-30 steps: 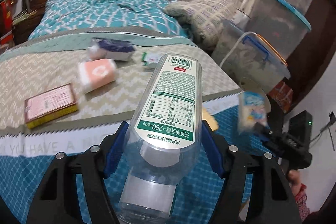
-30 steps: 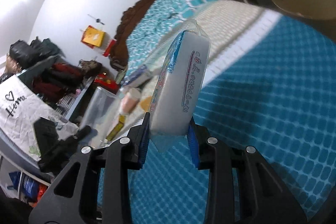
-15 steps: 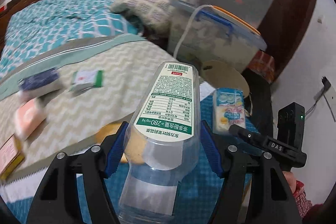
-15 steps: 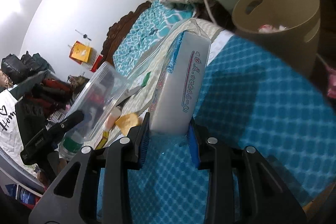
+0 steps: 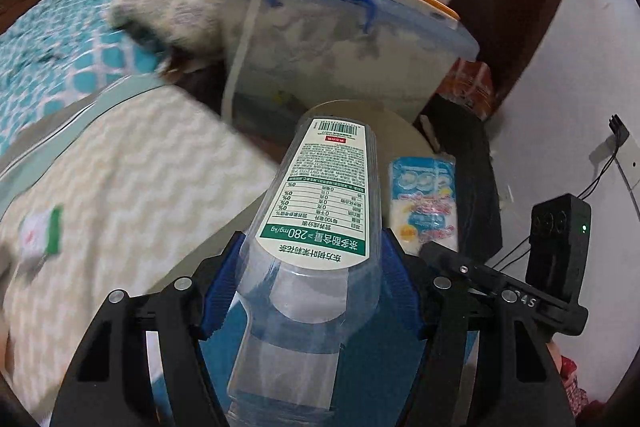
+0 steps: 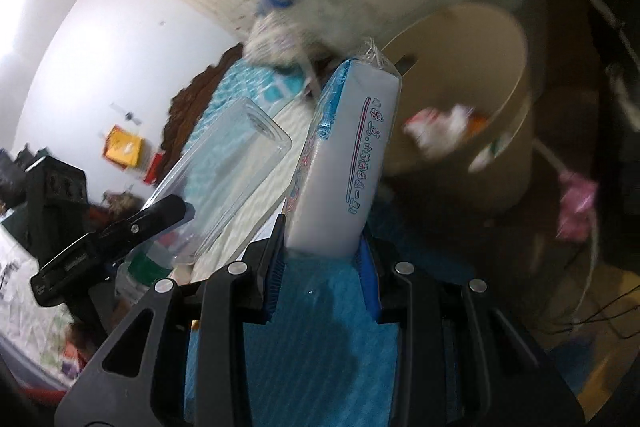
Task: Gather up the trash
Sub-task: 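Open both grippers over the wastebasket to drop bottle and tissue pack, then lower the left gripper onto the orange peel on the bed and close it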
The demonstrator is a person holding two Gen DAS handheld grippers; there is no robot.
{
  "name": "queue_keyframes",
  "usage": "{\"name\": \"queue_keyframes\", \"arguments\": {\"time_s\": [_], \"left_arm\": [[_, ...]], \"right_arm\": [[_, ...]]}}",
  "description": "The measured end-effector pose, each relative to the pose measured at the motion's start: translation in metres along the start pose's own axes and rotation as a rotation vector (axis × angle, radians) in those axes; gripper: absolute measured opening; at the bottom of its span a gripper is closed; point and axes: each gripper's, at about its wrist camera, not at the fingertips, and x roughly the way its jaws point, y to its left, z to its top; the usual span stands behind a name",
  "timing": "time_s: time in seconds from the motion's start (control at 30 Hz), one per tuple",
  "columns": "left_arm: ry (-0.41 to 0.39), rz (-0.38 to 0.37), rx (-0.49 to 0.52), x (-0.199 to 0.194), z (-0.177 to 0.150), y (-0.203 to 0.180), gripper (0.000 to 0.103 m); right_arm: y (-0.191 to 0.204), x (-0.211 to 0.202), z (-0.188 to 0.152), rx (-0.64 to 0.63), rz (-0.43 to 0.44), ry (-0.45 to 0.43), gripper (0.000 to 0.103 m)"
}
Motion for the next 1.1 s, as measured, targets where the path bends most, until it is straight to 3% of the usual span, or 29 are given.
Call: {"name": "queue_keyframes", "arguments": {"time_s": [0.03, 0.07, 0.1, 0.13, 0.2, 0.27, 0.4, 0.57, 0.77, 0.9, 1.1], "left_arm": [[0.005, -0.01, 0.005, 0.011, 0.013, -0.006, 0.064], [0.008, -0.026, 0.008, 0.027, 0.031, -0.012, 0.066], [0.009, -0.031, 0.012, 0.035, 0.04, -0.015, 0.078], [0.007, -0.018, 0.012, 0.044, 0.05, -0.018, 0.082], [0.001, 0.015, -0.006, 0.052, 0.062, -0.019, 0.08], [0.001, -0.016, -0.039, 0.047, 0.061, -0.012, 0.08], [-0.035, -0.003, -0.042, 0.016, 0.031, 0.006, 0.08], [-0.049, 0.058, -0.109, -0.028, -0.019, 0.046, 0.08], [-0.12, 0.172, -0.29, -0.106, -0.09, 0.123, 0.08], [-0.121, 0.249, -0.423, -0.144, -0.144, 0.176, 0.077], [-0.096, 0.178, -0.543, -0.158, -0.188, 0.214, 0.072]], "right_arm": [[-0.005, 0.002, 0.014, 0.002, -0.032, -0.016, 0.044], [-0.009, 0.003, 0.023, -0.001, -0.057, -0.026, 0.056], [-0.013, 0.006, 0.033, -0.008, -0.099, -0.034, 0.086], [-0.016, 0.006, 0.042, -0.015, -0.141, -0.059, 0.088], [-0.021, -0.001, 0.046, -0.021, -0.164, -0.092, 0.085], [-0.02, -0.014, 0.044, -0.024, -0.142, -0.12, 0.082], [-0.015, -0.029, 0.021, -0.002, -0.098, -0.153, 0.076], [0.006, -0.016, 0.006, 0.004, -0.01, -0.113, 0.069], [0.057, 0.022, -0.018, -0.091, 0.07, -0.003, 0.065], [0.088, 0.058, -0.04, -0.146, 0.108, 0.111, 0.056], [0.138, 0.106, -0.079, -0.239, 0.157, 0.285, 0.041]]}}
